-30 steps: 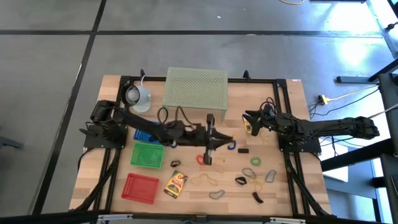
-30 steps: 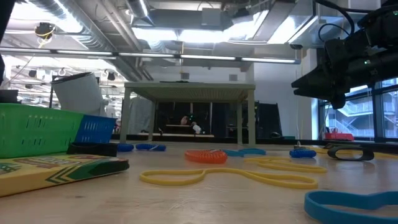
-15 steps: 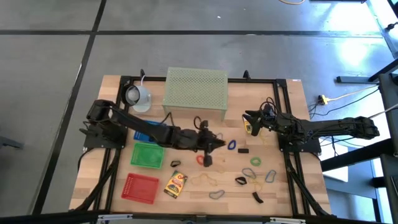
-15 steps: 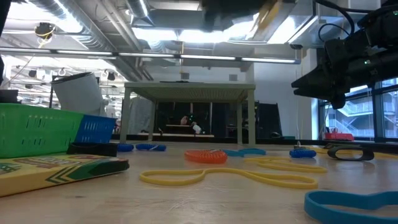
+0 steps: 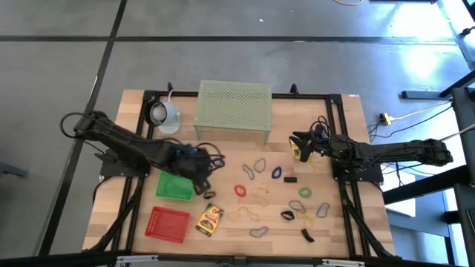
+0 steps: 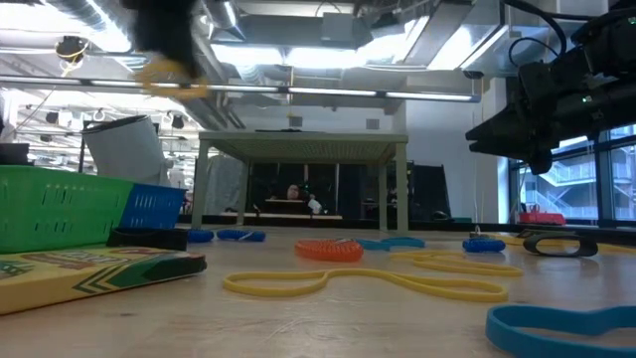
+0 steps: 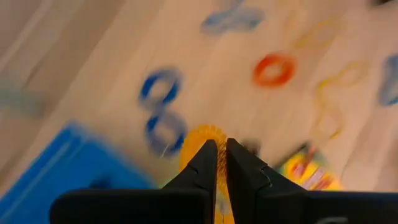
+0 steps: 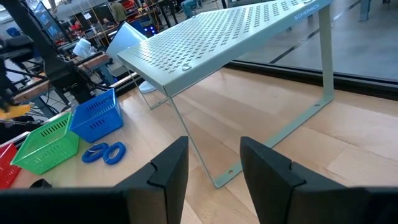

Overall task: Pick & Place Office Desk Supplies
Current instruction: Put the yellow spring keychain into the green bin, then put the blue spring keychain into the green bin

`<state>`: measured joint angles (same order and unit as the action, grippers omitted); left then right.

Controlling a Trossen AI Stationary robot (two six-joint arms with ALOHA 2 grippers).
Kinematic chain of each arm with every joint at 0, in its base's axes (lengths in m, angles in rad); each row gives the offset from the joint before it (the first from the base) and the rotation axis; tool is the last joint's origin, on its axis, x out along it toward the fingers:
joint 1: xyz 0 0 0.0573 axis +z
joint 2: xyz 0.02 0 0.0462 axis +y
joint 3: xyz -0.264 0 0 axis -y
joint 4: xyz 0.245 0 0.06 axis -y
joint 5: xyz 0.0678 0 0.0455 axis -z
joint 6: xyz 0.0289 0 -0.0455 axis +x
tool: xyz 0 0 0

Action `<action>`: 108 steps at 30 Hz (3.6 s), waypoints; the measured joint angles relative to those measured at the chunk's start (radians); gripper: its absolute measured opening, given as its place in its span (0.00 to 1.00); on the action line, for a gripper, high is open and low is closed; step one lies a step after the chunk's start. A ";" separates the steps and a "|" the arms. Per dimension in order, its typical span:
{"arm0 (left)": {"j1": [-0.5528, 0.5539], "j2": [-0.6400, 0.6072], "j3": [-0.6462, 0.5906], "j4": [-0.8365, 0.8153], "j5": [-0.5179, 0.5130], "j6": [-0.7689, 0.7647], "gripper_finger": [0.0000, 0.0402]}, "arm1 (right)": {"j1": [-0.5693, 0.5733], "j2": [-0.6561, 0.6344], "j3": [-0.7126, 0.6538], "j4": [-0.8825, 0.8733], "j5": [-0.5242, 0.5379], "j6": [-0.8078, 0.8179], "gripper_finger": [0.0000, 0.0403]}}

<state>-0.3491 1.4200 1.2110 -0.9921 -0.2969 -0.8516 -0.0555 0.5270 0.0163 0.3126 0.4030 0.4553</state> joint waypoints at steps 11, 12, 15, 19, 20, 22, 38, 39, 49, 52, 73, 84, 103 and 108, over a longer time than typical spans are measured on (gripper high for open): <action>-0.124 -0.014 -0.082 -0.227 0.194 -0.209 0.04 | 0.000 0.000 0.000 -0.001 0.000 0.000 0.36; -0.127 -0.014 -0.105 -0.222 0.195 -0.195 0.04 | 0.000 0.000 0.000 -0.001 0.000 0.000 0.36; -0.126 -0.013 -0.169 -0.188 0.198 -0.183 0.04 | 0.000 0.000 0.000 -0.001 0.000 0.000 0.36; -0.111 -0.013 -0.233 -0.112 0.210 -0.183 0.04 | 0.000 0.000 0.000 -0.001 0.000 0.000 0.36; -0.108 -0.013 -0.246 -0.090 0.209 -0.183 0.04 | 0.000 0.000 0.000 -0.001 0.000 0.000 0.36; -0.105 -0.013 -0.266 -0.059 0.210 -0.174 0.04 | 0.000 0.000 0.000 0.000 0.000 0.000 0.36; -0.107 -0.013 -0.312 0.086 0.212 -0.159 0.15 | 0.000 0.000 0.000 0.000 -0.001 0.000 0.36; -0.107 -0.013 -0.312 0.086 0.212 -0.158 0.16 | 0.000 0.000 0.000 0.000 0.000 0.000 0.36; -0.103 -0.013 -0.302 0.099 0.213 -0.135 0.27 | 0.000 0.000 0.000 0.000 0.000 0.000 0.36; -0.089 -0.013 -0.270 0.099 0.213 -0.077 0.29 | 0.000 0.000 0.000 0.000 0.000 0.000 0.36; 0.114 0.100 -0.181 0.420 -0.019 0.344 0.42 | 0.000 0.000 0.000 0.000 -0.002 0.000 0.36; 0.199 0.324 -0.181 0.417 0.016 0.485 0.42 | 0.000 0.000 0.000 0.000 -0.001 0.000 0.36; 0.298 0.401 -0.180 0.438 0.184 0.544 0.24 | 0.000 0.000 0.000 0.000 0.000 0.000 0.36; 0.296 0.403 -0.181 0.462 0.182 0.544 0.13 | 0.000 0.000 0.000 0.000 0.000 0.000 0.36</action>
<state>-0.0532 1.8229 1.0298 -0.5304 -0.1146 -0.3080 -0.0555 0.5274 0.0166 0.3122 0.4026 0.4553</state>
